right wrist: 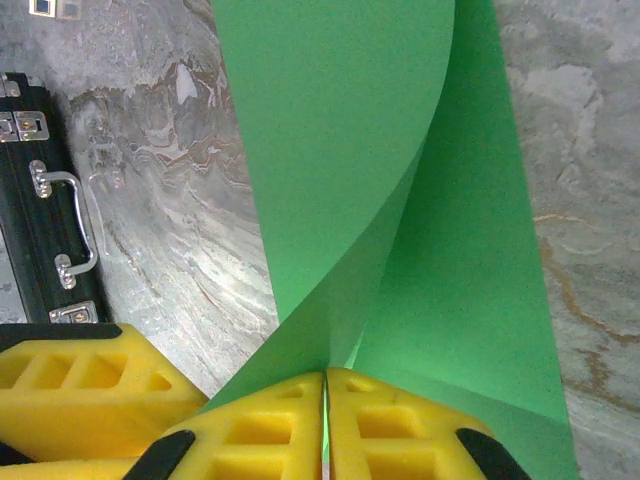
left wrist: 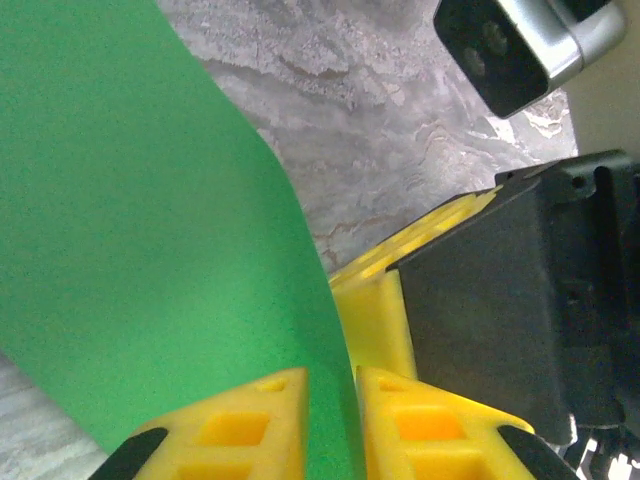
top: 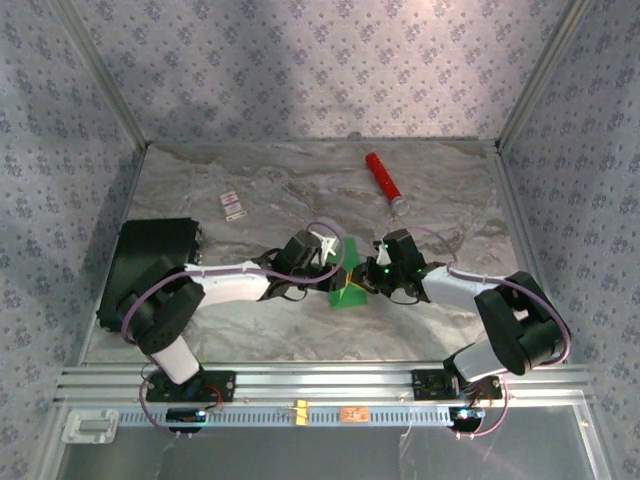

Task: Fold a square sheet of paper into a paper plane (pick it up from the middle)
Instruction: Fold the triangle a second time at the center of the table.

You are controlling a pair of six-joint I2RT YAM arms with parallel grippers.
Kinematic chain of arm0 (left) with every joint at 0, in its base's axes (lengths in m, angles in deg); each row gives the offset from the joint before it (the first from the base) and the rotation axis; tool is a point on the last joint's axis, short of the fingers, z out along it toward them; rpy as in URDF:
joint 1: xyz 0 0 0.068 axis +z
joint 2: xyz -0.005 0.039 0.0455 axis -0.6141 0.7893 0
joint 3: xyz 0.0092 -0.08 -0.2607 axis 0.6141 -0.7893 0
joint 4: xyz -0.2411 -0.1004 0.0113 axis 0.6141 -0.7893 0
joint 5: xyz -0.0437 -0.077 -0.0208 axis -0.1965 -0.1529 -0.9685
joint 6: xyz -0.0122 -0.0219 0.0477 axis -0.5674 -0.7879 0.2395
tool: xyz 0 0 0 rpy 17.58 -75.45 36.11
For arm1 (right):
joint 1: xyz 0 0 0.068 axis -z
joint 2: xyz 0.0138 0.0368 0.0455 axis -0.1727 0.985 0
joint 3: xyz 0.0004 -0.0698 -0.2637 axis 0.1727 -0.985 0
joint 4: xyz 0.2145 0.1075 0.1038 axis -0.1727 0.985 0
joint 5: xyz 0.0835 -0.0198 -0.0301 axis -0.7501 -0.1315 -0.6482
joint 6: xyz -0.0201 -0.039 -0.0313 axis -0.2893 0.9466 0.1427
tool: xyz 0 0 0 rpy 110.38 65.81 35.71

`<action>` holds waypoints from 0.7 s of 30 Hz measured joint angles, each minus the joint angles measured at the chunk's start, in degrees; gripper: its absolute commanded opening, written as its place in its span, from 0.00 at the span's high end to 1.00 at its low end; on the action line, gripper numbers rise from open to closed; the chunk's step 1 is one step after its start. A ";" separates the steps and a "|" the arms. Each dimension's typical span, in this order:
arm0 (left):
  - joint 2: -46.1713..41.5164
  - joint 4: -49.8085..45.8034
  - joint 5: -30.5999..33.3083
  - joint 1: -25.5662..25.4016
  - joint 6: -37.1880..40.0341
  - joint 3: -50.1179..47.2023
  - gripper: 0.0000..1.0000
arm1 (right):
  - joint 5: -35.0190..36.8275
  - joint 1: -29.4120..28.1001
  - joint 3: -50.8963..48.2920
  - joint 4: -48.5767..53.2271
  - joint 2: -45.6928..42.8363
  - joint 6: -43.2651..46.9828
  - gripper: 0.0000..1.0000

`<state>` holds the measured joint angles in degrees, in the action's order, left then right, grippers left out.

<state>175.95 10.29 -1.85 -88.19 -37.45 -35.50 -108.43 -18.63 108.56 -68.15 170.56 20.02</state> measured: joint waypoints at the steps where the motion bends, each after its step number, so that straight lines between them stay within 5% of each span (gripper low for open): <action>1: 0.13 -0.02 -0.26 0.07 0.31 0.15 0.83 | -0.04 0.00 0.00 0.00 0.04 0.00 0.90; 11: 1.75 -0.87 -2.71 0.11 1.66 0.59 0.84 | -0.15 0.11 -0.17 -0.15 0.22 -0.22 0.90; 21: 1.75 -1.70 -3.08 0.44 3.41 0.61 1.00 | -0.02 0.09 -0.98 -0.61 0.22 -0.24 0.89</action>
<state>177.70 8.59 -4.93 -87.75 -34.04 -34.89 -108.46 -18.55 107.58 -68.77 170.78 19.78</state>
